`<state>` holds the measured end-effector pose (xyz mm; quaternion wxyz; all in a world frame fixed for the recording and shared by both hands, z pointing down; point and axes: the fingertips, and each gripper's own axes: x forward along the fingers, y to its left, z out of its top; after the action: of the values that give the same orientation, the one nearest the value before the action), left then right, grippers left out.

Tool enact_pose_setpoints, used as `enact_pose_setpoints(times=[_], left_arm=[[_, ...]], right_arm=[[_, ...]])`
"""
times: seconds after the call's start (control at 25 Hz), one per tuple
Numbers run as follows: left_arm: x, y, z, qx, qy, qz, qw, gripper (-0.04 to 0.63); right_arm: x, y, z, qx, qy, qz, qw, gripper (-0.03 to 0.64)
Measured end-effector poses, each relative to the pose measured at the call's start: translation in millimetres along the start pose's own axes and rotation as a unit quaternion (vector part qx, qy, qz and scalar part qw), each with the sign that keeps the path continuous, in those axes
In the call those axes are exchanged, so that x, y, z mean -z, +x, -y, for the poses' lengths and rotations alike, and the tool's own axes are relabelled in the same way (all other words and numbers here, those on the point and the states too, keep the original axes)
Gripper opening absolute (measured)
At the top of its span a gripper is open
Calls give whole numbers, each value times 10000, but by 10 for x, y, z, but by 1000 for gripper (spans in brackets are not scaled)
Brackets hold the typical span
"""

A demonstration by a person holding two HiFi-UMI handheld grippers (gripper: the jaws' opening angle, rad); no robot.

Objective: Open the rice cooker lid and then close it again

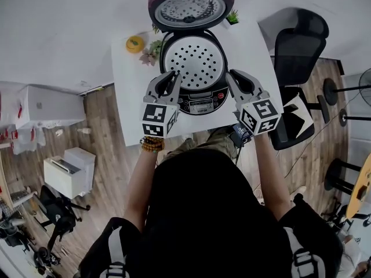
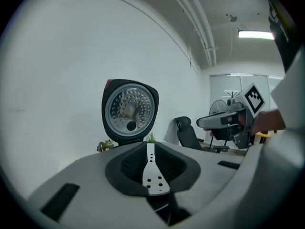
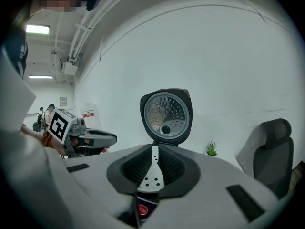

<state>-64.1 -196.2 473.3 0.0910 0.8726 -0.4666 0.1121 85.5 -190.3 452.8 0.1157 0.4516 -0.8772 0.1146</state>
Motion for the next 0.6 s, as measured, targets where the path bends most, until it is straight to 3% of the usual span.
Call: enact_pose_setpoints(times=[0.12,0.32,0.44,0.52,0.6], left_arm=[[-147,-8,-16,-45,209,121,9997,28],[-285,25,-139,-62,-143,277,9995,28],[-371,32,-222,-125,-97,310,9994,33],[-442,32,-264,-121,-37,340,9993,114],[-532,48,-321,-119,36,392,9992,126]], right_arm=[[-134,10,46,-126,317,176,9993,34],[-312,80,70,-326,304,289,9986,111],[-389,102,59,-412,190,306,9985,128],[-433,116,49,-458,114,303,9984,138],[-494,142,54,-500,57,323,9982,145]])
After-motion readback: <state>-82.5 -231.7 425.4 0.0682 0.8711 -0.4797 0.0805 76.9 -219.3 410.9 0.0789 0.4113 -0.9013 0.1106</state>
